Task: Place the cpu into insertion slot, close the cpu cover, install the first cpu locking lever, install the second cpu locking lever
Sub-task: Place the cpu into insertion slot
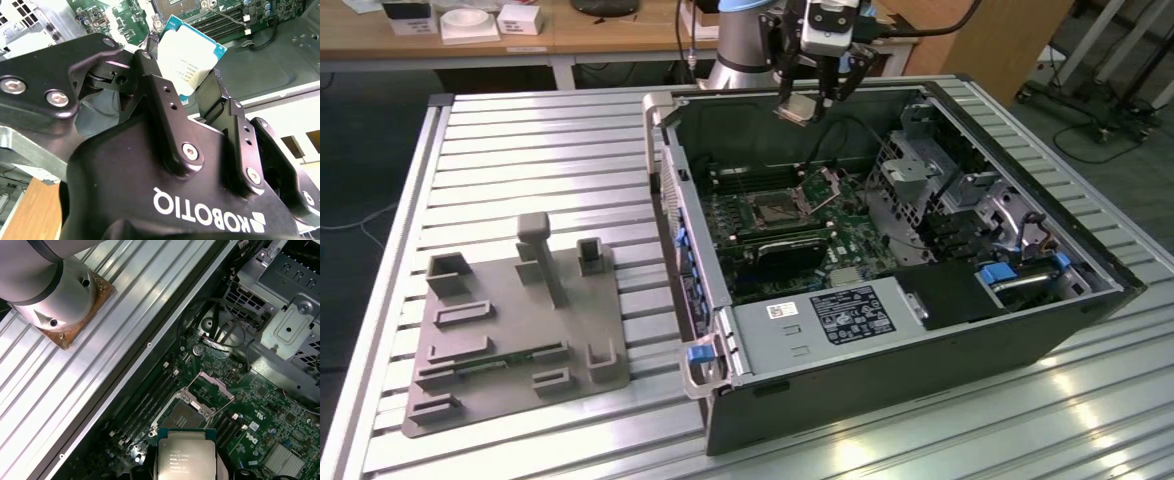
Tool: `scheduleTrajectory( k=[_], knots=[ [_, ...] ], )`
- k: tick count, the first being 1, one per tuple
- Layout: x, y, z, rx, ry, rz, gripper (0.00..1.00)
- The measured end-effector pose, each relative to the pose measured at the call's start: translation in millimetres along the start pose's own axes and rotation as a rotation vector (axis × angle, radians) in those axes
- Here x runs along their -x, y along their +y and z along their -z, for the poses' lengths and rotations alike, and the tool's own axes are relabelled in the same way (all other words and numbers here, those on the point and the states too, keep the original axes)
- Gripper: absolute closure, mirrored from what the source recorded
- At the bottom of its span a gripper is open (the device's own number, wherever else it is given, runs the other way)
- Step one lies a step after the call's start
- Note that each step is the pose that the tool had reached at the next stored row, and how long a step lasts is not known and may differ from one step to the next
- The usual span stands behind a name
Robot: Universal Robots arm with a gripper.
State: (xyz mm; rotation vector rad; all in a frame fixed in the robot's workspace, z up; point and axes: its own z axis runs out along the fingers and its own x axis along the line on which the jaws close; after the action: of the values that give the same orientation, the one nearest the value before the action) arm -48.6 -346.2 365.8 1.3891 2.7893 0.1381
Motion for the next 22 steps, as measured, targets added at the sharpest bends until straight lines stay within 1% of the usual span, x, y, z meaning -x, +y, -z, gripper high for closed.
scheduleTrajectory(
  k=[22],
  knots=[
    [-0.7,-1.0,0.1,0.0004,-0.0023,-0.026,0.46]
  ],
)
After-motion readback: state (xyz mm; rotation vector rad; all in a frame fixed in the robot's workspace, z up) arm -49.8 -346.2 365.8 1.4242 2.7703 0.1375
